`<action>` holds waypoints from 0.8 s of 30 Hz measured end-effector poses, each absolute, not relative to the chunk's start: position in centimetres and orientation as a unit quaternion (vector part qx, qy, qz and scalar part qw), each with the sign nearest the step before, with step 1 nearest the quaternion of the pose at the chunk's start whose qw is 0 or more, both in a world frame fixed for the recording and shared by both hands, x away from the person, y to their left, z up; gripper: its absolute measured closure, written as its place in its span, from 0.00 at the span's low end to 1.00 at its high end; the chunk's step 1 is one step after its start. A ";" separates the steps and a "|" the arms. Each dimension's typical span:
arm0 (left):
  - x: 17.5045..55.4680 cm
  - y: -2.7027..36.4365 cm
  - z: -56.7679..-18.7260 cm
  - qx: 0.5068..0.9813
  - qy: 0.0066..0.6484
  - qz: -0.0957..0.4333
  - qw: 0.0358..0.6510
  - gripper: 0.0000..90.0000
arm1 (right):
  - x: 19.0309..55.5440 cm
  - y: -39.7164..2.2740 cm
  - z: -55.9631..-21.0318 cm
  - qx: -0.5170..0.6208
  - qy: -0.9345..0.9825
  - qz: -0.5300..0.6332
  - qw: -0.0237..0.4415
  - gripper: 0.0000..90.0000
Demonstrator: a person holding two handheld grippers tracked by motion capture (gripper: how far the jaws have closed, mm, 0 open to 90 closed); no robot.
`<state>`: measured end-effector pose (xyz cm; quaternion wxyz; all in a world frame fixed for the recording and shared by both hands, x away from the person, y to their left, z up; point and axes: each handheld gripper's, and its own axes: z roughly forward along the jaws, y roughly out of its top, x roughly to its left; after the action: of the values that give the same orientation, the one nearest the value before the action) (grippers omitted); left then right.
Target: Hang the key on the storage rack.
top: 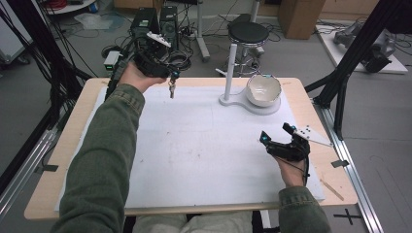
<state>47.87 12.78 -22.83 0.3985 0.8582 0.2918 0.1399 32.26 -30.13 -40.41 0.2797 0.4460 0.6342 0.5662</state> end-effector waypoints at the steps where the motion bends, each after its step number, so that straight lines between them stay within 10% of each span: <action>1: 48.0 12.6 -22.8 0.859 0.292 0.141 0.396 0.90 | 32.2 -30.2 -40.4 0.448 0.633 0.566 0.280 0.01; 24: 49.5 6.4 -20.6 0.864 0.257 0.136 0.412 0.90 | 32.3 -30.2 -40.4 0.447 0.628 0.574 0.276 0.01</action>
<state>49.54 6.41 -20.57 0.4124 0.8635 0.2566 0.1357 32.28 -30.24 -40.43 0.2764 0.4466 0.6283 0.5739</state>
